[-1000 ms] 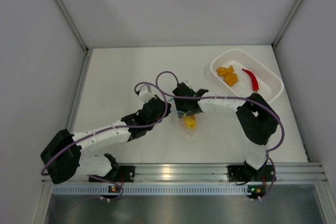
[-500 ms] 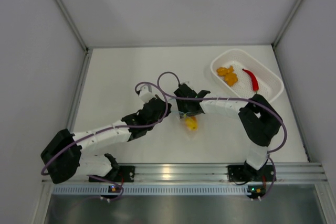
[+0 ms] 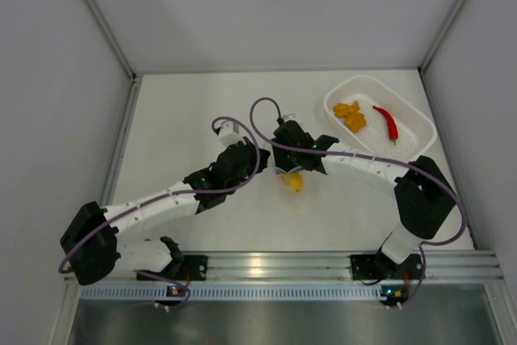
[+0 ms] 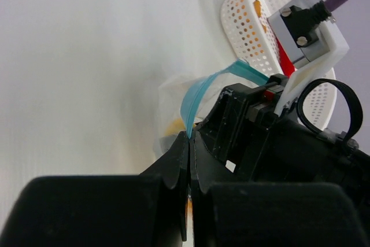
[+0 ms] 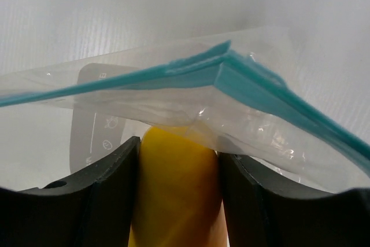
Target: Open the zip-top bag and remove the fake food
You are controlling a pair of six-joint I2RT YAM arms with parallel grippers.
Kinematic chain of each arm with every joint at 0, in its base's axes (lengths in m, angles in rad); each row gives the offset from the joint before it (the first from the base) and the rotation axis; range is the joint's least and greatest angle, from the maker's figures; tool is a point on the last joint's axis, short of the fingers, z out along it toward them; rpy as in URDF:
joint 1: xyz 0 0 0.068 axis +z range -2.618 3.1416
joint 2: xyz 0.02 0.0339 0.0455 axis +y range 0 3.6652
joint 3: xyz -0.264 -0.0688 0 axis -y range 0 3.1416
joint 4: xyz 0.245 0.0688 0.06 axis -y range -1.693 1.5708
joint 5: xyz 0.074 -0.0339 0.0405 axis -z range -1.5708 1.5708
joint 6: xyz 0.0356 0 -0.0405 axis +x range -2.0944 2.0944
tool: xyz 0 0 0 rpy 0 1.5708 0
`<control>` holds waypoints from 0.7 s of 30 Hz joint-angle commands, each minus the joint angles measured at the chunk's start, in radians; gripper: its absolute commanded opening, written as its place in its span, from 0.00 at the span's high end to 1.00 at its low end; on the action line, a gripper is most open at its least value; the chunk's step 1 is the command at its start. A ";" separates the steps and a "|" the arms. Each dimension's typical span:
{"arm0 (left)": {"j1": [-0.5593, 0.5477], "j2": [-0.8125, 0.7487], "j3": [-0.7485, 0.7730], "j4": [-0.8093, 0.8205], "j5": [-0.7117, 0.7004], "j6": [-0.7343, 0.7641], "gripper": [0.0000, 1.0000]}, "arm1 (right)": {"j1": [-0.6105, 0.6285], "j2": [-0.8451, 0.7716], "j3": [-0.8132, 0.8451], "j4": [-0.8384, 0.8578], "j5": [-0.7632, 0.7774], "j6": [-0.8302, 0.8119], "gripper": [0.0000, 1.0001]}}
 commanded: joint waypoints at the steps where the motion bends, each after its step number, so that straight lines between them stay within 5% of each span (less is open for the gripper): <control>1: -0.017 0.009 0.071 0.016 0.060 0.094 1.00 | -0.002 -0.067 0.040 0.017 -0.004 -0.002 0.75; 21: -0.032 0.016 0.152 -0.130 0.048 0.216 1.00 | 0.000 -0.305 -0.067 0.181 0.143 -0.039 0.87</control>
